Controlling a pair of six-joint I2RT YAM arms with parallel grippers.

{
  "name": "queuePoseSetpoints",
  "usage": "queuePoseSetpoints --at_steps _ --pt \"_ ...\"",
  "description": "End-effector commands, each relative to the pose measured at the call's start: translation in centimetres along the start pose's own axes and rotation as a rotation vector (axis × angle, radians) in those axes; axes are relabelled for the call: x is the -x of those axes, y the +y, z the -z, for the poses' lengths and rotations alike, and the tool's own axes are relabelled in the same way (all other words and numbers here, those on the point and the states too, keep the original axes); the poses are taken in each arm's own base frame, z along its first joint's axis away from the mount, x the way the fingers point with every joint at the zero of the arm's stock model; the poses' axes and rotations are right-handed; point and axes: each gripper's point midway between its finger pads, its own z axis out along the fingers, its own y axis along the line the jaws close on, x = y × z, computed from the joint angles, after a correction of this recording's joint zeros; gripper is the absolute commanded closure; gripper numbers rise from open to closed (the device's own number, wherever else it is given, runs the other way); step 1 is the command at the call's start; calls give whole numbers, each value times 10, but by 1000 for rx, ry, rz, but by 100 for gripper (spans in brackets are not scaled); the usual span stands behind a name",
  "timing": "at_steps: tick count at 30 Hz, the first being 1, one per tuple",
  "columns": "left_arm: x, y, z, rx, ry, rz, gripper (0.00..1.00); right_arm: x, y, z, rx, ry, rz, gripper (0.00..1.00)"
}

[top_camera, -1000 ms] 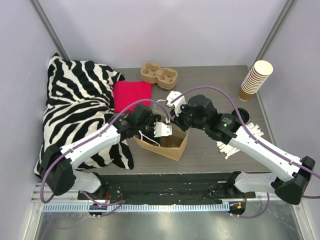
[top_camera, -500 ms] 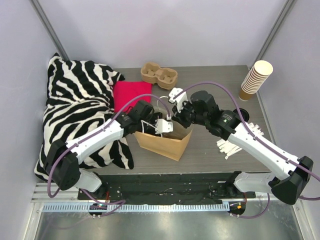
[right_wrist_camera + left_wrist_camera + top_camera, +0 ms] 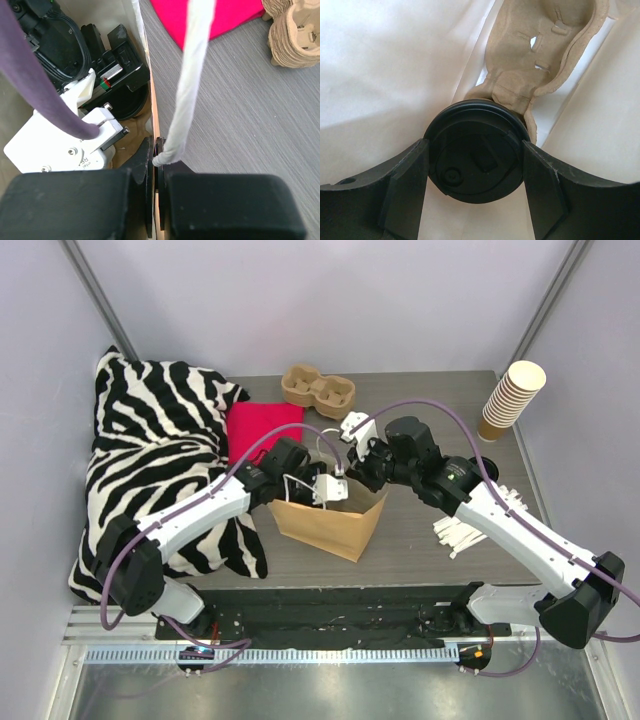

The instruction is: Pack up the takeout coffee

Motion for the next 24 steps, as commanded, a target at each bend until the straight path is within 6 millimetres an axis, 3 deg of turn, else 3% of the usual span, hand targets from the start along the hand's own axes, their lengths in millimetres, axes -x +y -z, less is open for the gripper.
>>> queuePoseSetpoints --at_steps 1,7,11,17,18,24 --pt "-33 -11 -1 -14 123 81 55 27 -4 7 -7 -104 44 99" --pt "-9 -5 12 38 67 35 36 35 -5 9 -13 -145 72 99" --pt "2 -2 17 57 43 36 32 35 -4 11 -11 -150 84 99" --pt "19 1 25 71 14 29 18 33 -4 11 -7 -146 93 99" --pt "20 1 26 72 15 31 9 32 -4 10 -7 -145 94 99" --pt "30 5 31 79 -1 35 0 29 -3 10 -7 -141 102 99"
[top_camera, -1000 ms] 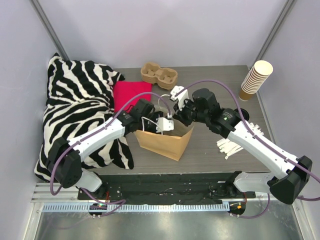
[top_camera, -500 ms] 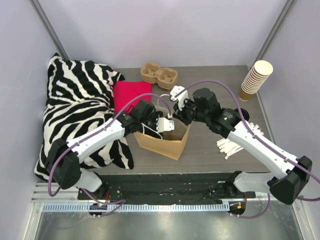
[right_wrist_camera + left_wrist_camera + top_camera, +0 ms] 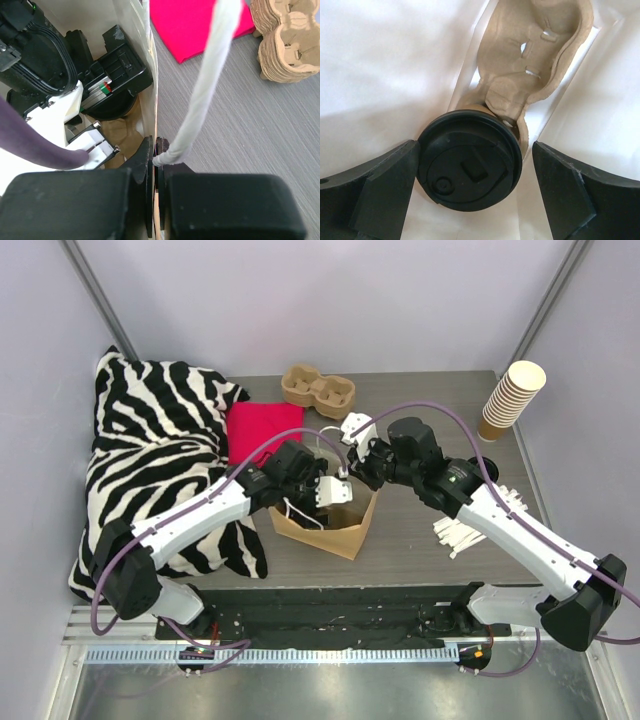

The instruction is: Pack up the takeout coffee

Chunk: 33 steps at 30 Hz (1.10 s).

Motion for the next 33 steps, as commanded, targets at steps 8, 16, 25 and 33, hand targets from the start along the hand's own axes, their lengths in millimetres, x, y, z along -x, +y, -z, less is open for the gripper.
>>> queuePoseSetpoints --at_steps 8,16,25,33 --pt "26 9 26 45 -65 -21 0 20 -4 8 -21 -87 31 99" --pt "29 3 34 40 -91 -49 0 17 -7 7 -36 -82 33 99" --pt "44 5 53 86 -179 -79 0 14 -8 5 -37 -74 50 99" --pt "57 10 74 150 -253 -77 2 16 -8 6 -39 -83 63 99"
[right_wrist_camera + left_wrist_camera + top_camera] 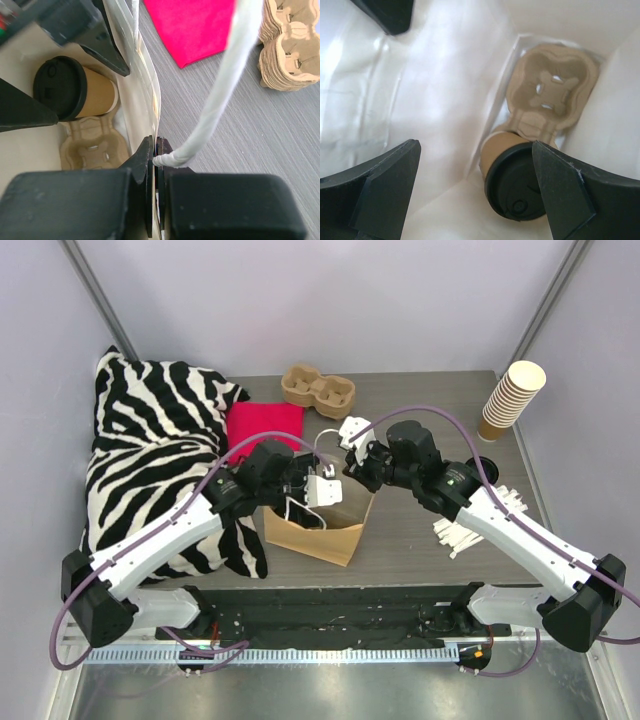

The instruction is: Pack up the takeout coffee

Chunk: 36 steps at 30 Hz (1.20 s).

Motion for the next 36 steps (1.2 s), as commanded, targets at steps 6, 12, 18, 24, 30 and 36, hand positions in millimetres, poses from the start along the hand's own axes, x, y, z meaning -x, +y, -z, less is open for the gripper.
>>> queuePoseSetpoints --at_steps 6,12,18,24,30,36 --pt "32 25 24 144 -122 12 4 17 -7 10 -28 -68 57 99" --pt "41 34 33 195 -159 39 12 18 -7 11 -25 -73 79 99" --pt "55 50 51 261 -203 87 32 16 -7 12 -25 -68 106 99" --pt "65 67 79 354 -232 114 37 16 -8 10 -23 -65 128 99" --pt "62 96 99 462 -222 279 41 21 -8 9 -16 -76 139 99" --pt "77 123 124 568 -296 421 43 26 -4 13 7 -100 165 99"
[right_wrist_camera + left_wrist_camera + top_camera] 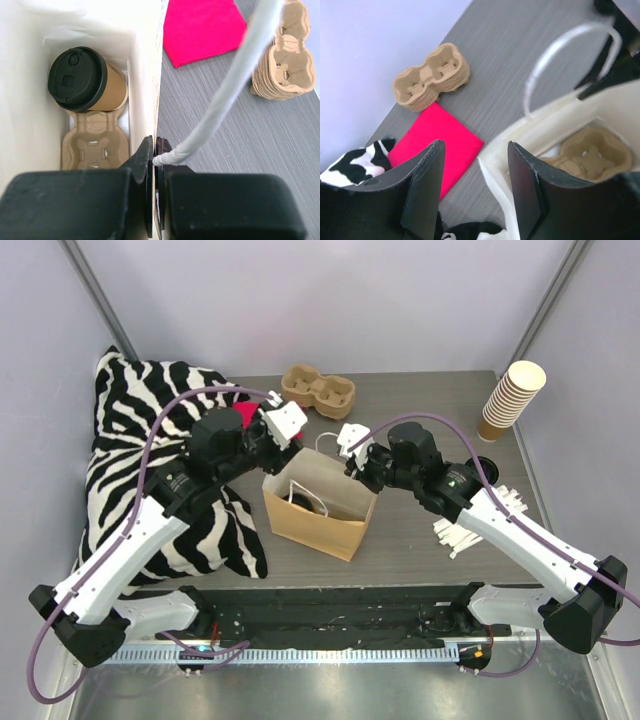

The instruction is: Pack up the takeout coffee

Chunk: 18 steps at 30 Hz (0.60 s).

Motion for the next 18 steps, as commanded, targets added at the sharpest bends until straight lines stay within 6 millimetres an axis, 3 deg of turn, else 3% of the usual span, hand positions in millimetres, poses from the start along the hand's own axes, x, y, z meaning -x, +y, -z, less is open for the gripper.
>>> queuePoseSetpoints --at_steps 1,4,6,11,18 --pt "40 30 12 119 -105 154 43 31 -7 13 -14 -107 61 99" --pt "54 41 19 159 -124 228 43 36 -3 16 11 -122 79 99" --pt "51 50 20 206 -112 274 42 38 0 18 25 -129 91 99" --pt "16 76 17 324 -14 397 39 48 6 22 53 -156 123 99" --pt "-37 80 5 336 128 522 35 55 11 30 76 -157 151 99"
